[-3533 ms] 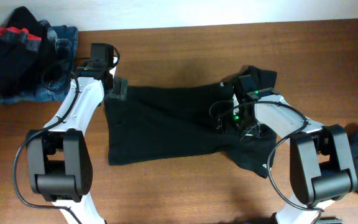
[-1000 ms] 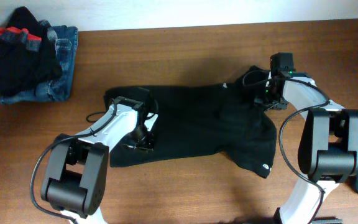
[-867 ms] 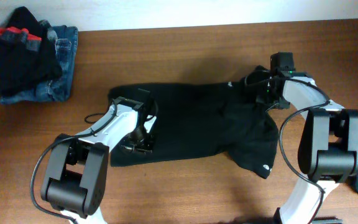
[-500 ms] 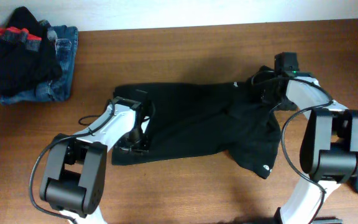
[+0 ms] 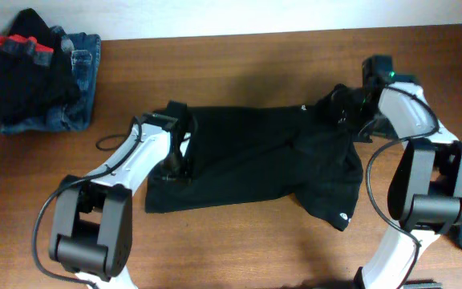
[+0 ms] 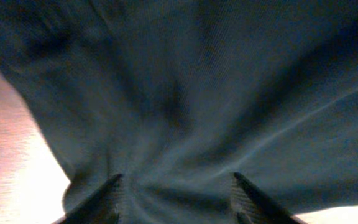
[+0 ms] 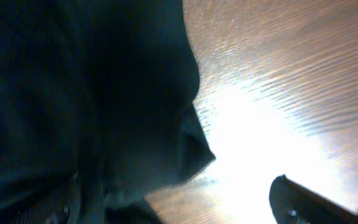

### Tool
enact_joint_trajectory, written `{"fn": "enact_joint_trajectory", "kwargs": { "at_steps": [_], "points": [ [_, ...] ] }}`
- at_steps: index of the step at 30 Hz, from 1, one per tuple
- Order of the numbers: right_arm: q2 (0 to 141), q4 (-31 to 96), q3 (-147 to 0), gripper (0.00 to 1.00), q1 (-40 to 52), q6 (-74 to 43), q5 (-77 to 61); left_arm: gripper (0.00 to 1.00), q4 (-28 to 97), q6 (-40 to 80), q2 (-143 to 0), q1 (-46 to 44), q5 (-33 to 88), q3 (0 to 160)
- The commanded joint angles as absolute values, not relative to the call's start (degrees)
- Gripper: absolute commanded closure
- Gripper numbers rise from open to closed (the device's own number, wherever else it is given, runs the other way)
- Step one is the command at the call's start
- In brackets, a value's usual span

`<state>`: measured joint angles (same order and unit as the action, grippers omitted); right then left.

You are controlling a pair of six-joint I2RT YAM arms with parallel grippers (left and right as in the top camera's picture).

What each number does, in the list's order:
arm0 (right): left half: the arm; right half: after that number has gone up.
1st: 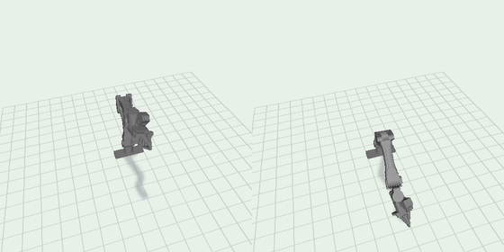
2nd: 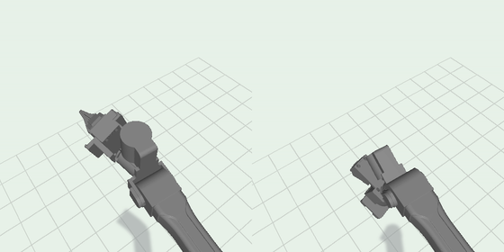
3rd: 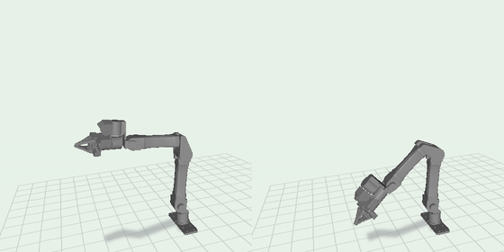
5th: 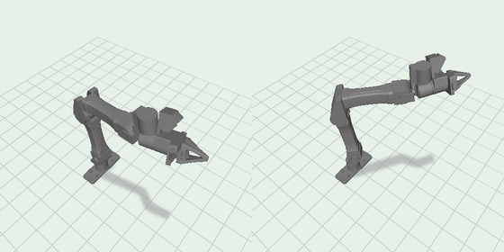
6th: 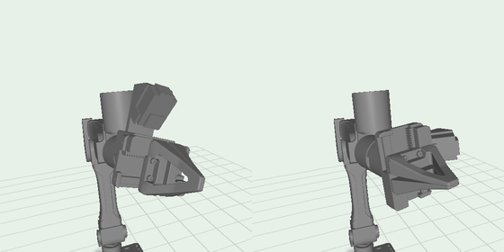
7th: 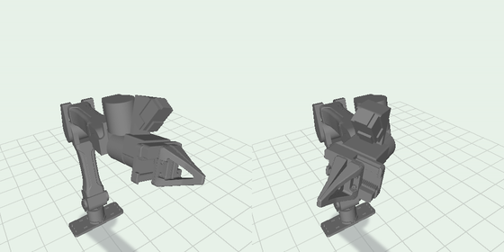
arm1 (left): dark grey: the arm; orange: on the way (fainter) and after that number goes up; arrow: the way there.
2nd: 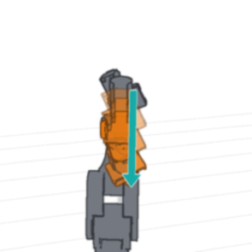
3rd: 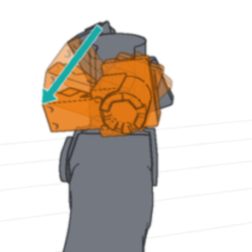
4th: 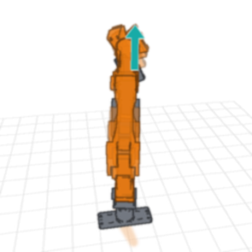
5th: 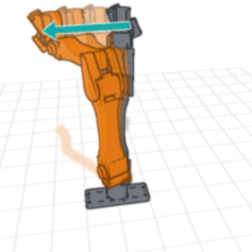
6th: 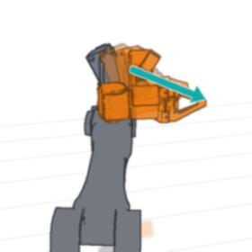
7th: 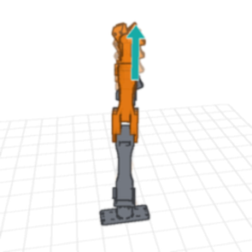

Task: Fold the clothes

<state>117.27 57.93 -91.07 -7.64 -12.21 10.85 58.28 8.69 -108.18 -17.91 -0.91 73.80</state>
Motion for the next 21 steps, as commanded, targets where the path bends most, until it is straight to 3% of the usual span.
{"fn": "enact_joint_trajectory", "kwargs": {
  "at_steps": [1,5,11,21],
  "points": [
    [116.7,66.1,-99.5,0.01,-7.7,-12.4,6.9,0.31,57.7,8.7,-104.5,-17.9,-1.3,76.7],
    [116.4,77.4,-105.8,0.01,-7.7,-12.4,0.3,0.24,54.6,8.7,-104.6,-17.8,-1.3,76.8],
    [115.8,83.5,-106.0,0.01,-6.0,-6.9,-9.4,0.22,47.2,6.3,-104.9,-17.8,0.5,76.8],
    [115.8,73.6,-91.7,0.01,-1.3,-6.8,-10.5,0.21,42.0,5.9,-109.9,-17.8,1.9,76.8]
  ]
}}
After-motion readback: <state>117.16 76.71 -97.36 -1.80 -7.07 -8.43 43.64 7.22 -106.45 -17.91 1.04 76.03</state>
